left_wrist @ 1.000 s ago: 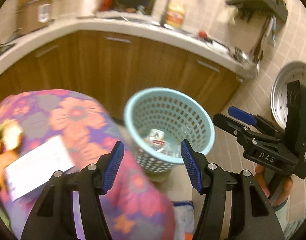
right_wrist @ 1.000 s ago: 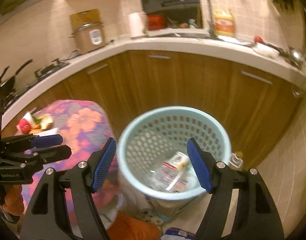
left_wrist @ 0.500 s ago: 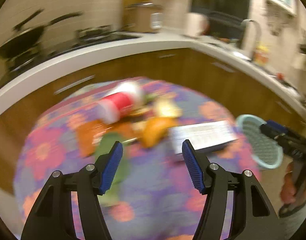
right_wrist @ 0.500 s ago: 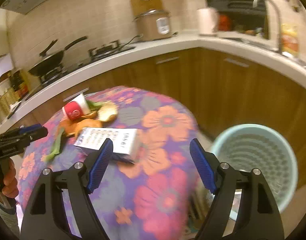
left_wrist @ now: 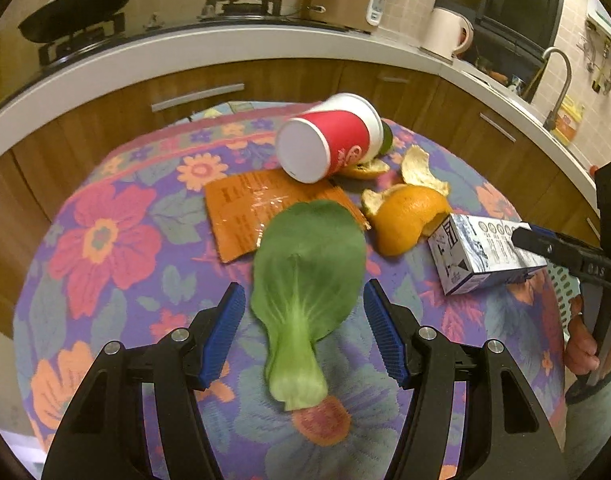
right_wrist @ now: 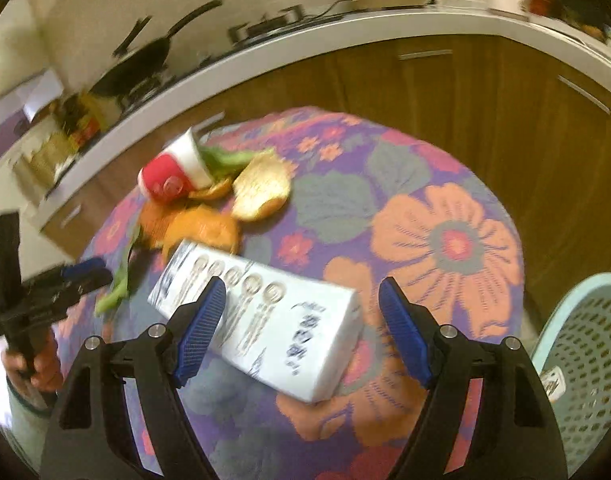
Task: Collect trash
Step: 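Grasp the bok choy leaf with the left tool while the right tool grasps the milk carton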
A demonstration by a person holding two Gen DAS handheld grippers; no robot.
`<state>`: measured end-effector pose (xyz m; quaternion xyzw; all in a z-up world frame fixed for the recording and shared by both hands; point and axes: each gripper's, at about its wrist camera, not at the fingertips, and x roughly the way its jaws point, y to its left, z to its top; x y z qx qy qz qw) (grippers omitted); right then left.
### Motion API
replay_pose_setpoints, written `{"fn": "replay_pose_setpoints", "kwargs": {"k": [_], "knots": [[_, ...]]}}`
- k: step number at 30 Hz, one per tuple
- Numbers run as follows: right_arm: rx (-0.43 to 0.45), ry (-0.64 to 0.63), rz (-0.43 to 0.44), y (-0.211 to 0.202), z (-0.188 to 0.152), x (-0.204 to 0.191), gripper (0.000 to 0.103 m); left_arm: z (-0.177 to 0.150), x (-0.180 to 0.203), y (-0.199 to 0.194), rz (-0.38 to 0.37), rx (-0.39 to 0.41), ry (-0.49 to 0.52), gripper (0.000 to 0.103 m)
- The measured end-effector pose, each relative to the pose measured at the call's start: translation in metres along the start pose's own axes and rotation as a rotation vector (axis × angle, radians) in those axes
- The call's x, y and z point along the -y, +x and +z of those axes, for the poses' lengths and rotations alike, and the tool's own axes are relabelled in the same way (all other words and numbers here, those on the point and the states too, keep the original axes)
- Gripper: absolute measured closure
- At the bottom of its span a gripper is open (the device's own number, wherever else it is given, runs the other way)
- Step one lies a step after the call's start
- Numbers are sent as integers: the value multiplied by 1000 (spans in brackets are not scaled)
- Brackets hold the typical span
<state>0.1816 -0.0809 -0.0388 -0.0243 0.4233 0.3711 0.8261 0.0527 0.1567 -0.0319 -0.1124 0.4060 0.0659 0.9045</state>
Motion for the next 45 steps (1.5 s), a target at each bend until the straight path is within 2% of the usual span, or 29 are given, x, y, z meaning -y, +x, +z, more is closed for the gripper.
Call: {"fn": "replay_pose_setpoints", "kwargs": {"k": [10, 13, 16, 22, 32, 34, 36, 40, 45], "knots": [[-28, -199, 45, -22, -48, -66, 25, -6, 2, 18, -23, -37, 11, 43], [-17, -265, -24, -24, -57, -82, 24, -6, 3, 21, -19, -42, 17, 43], [-1, -288, -103, -22, -56, -84, 20, -7, 3, 25, -7, -50, 15, 44], [-10, -312, -112, -10, -43, -84, 20, -9, 6, 27, 32, -52, 43, 49], [-23, -368, -138, 8, -31, -96, 20, -16, 19, 29, 122, -22, 102, 52], [-26, -364, -136, 9, -32, -95, 21, -16, 16, 27, 120, -19, 88, 57], [-32, -364, -124, 9, -34, -96, 36, -16, 13, 26, 122, -15, 78, 62], [-29, -371, -144, 7, -38, -99, 42, -17, 8, 24, 136, -6, 62, 76], [-8, -348, -142, -3, -46, -101, 50, -20, 4, 17, 116, 4, 43, 85]]}}
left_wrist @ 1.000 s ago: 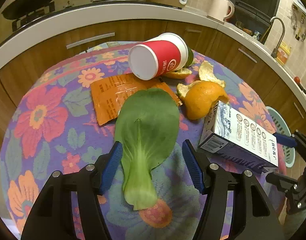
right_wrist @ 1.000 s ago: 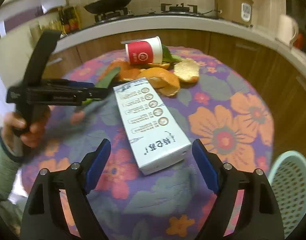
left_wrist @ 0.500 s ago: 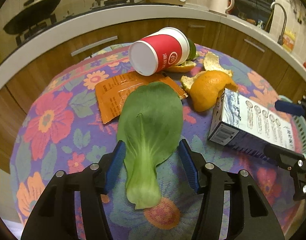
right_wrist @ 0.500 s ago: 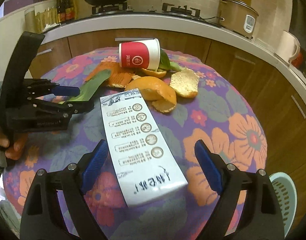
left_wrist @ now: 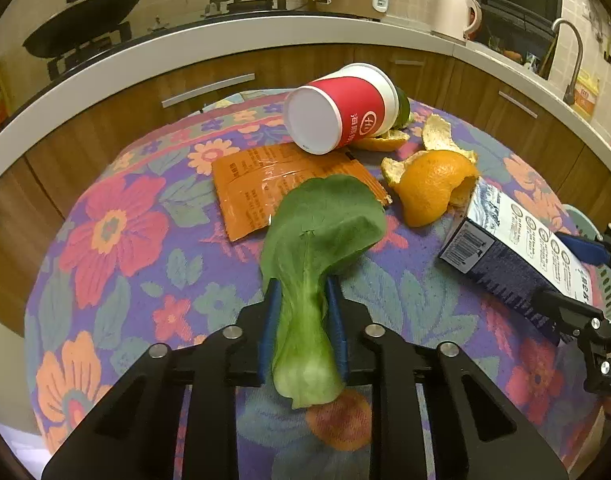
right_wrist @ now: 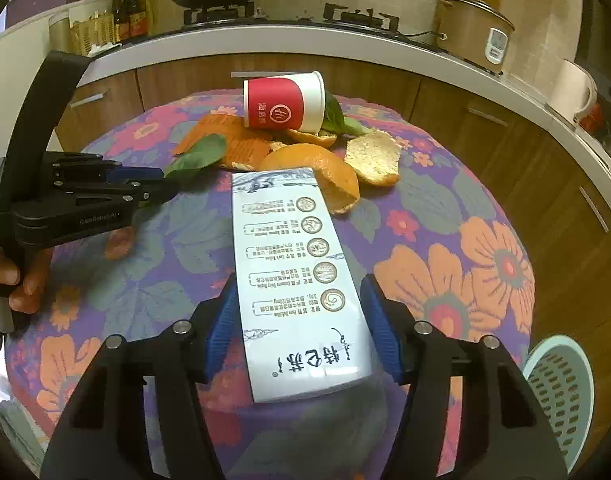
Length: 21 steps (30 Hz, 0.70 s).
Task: Collect trash
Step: 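Grasp the bok choy leaf with the left tool while the right tool grasps the milk carton, then carry bok choy and milk carton over the wastebasket and open both tools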
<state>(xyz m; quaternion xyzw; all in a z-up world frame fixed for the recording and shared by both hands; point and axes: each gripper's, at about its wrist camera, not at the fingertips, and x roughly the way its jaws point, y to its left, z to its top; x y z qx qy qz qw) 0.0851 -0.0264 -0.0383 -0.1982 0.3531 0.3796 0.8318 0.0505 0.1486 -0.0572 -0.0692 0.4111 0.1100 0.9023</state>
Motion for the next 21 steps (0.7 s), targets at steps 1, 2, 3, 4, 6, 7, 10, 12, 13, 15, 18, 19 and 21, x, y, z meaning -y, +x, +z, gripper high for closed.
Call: {"fn": "replay_pose_setpoints", "kwargs": {"k": [1, 2, 3, 4, 6, 7, 10, 12, 13, 15, 18, 19, 21], "knots": [[8, -5, 1, -3, -2, -2, 50, -1, -1, -2, -6, 4, -4, 89], [14, -11, -3, -6, -4, -5, 51, -2, -2, -4, -15, 6, -13, 91], [23, -11, -7, -9, -6, -8, 51, -4, -3, -6, -23, 7, -23, 92], [30, -8, -6, -11, -8, -11, 51, -7, -5, -10, -33, 11, -35, 95], [50, 1, -14, -18, -11, -17, 53, -11, -7, -16, -57, 22, -48, 103], [59, 7, -18, -22, -13, -19, 53, -13, -8, -18, -77, 24, -57, 103], [94, 32, -20, -37, -17, -18, 53, -14, -6, -29, -146, 30, -79, 103], [126, 48, -32, -51, -20, -14, 53, -12, 3, -38, -168, 46, -62, 103], [141, 62, -41, -58, -22, -10, 53, -12, 7, -40, -182, 52, -58, 103], [167, 94, -50, -71, -27, -1, 53, -9, 18, -49, -222, 69, -44, 103], [199, 136, -78, -89, -37, 16, 53, -3, 35, -57, -283, 88, -22, 103], [206, 148, -86, -94, -41, 21, 53, -1, 40, -60, -295, 92, -17, 103], [221, 176, -111, -105, -48, 33, 53, 3, 50, -65, -332, 101, -3, 103]]}}
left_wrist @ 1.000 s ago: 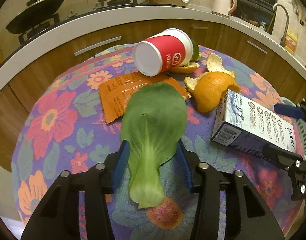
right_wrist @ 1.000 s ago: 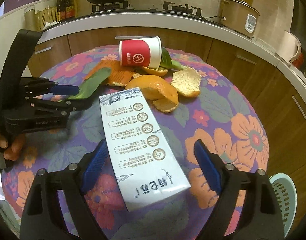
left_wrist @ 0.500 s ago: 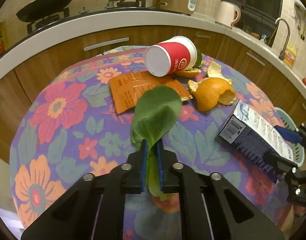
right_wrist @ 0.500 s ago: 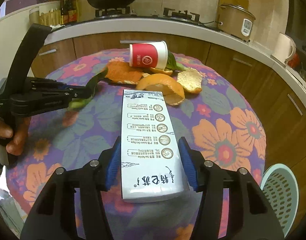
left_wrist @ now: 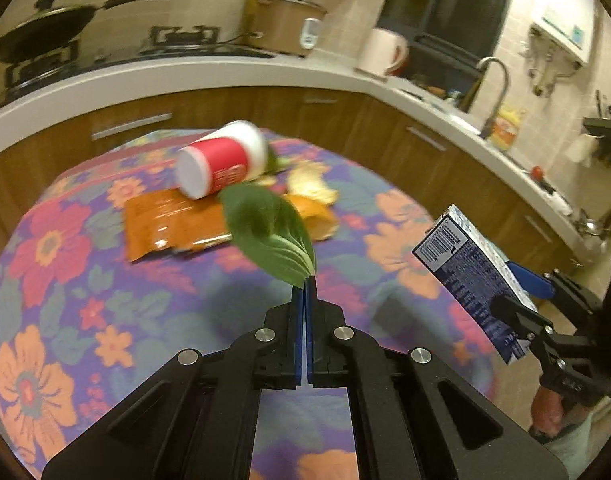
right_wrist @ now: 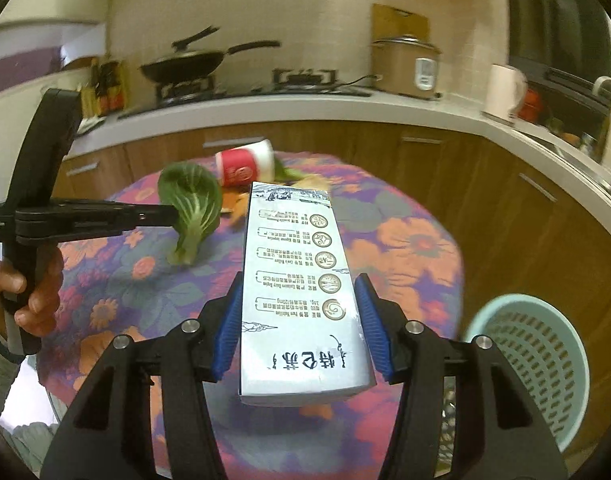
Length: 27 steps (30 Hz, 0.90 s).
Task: Collect trash
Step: 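Carry bok choy and milk carton over the wastebasket and open both tools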
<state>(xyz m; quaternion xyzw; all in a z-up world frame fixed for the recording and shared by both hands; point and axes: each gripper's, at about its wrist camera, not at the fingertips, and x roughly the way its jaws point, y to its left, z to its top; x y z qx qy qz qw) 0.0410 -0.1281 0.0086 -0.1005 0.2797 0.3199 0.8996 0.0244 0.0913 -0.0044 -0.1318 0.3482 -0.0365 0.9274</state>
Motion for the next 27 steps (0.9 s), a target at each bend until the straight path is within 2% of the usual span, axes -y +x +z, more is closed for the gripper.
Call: {"fn": "replay_pose_setpoints", "kwargs": {"k": [7, 17, 22, 27], "knots": [[55, 135, -99, -34, -17, 65, 53, 21, 53, 6, -74, 27, 93, 103], [78, 274, -210, -64, -52, 139, 53, 40, 139, 33, -204, 36, 232, 103], [72, 351, -300, -75, -73, 180, 53, 40, 183, 54, -267, 18, 318, 103], [40, 448, -366, -69, -95, 220, 53, 36, 231, 88, -319, -25, 401, 103]]}}
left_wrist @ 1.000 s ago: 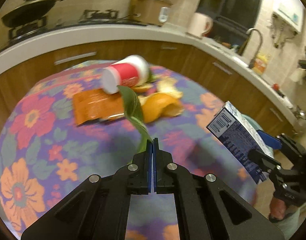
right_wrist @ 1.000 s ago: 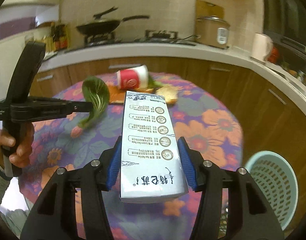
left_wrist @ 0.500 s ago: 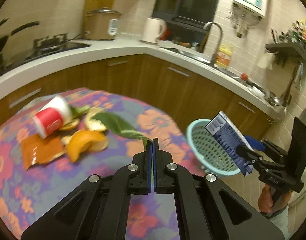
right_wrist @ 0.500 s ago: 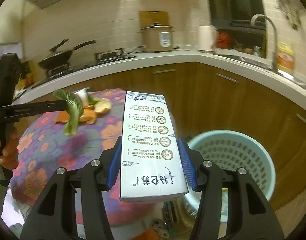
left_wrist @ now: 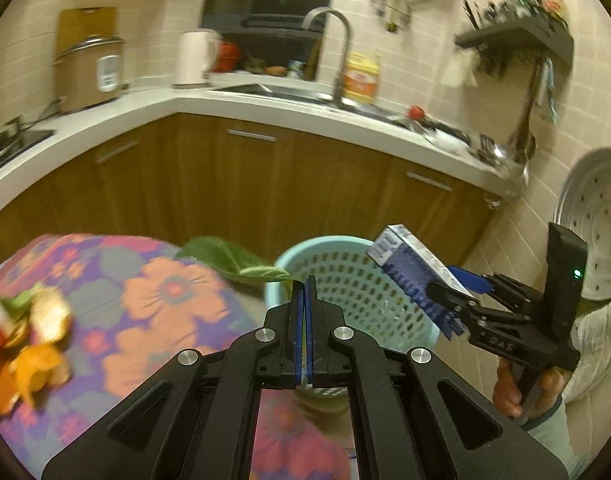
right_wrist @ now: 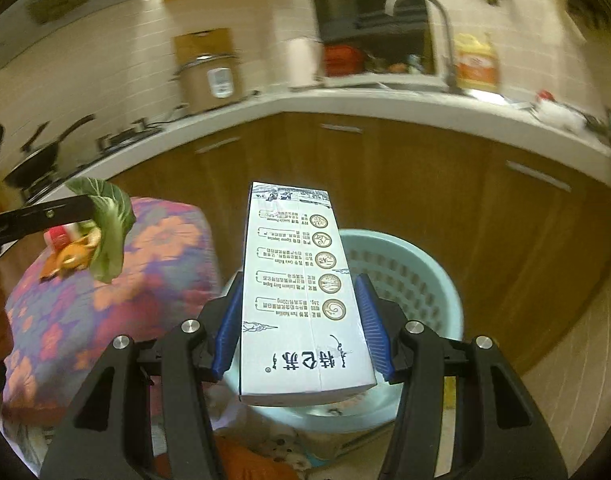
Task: Collect trash
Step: 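Carry bok choy and milk carton over the wastebasket and open both tools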
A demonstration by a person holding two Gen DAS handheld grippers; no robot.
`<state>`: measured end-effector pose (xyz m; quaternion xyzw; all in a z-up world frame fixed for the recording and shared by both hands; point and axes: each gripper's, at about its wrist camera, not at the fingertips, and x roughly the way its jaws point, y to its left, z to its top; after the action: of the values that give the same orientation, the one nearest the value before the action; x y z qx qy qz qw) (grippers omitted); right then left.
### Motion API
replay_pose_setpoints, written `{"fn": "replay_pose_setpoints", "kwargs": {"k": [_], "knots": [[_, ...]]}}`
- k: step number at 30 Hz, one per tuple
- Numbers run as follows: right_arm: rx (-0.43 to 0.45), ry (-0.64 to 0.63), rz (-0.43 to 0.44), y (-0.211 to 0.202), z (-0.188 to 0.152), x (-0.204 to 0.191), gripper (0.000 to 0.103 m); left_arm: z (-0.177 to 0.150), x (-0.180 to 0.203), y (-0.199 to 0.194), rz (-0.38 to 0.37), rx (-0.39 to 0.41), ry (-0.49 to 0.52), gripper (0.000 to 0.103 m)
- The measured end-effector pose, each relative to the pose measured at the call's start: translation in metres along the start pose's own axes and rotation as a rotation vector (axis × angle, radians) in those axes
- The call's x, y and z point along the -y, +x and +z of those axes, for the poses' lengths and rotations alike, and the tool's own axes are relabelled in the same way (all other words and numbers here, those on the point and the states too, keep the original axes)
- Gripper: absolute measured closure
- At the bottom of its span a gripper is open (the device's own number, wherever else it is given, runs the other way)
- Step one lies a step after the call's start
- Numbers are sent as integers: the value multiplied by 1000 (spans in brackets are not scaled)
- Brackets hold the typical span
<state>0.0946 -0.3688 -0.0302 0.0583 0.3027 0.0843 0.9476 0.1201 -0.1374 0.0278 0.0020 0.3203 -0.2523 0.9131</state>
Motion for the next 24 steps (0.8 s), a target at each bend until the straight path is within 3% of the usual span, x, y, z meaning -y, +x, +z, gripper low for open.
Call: {"fn": "replay_pose_setpoints", "kwargs": {"k": [4, 11, 19, 21, 24], "knots": [[-59, 32, -75, 29, -6, 21, 53, 1, 24, 46, -30, -75, 66, 103], [-148, 41, -114, 70, -13, 28, 53, -10, 36, 123, -88, -227, 87, 103], [-194, 102, -95, 87, -12, 41, 47, -16, 34, 152, -89, -305, 86, 102], [-191, 107, -93, 86, -12, 41, 44, -16, 33, 154, -82, -312, 89, 94], [-191, 114, -89, 82, -13, 40, 44, -16, 32, 152, -81, -314, 81, 75]]}}
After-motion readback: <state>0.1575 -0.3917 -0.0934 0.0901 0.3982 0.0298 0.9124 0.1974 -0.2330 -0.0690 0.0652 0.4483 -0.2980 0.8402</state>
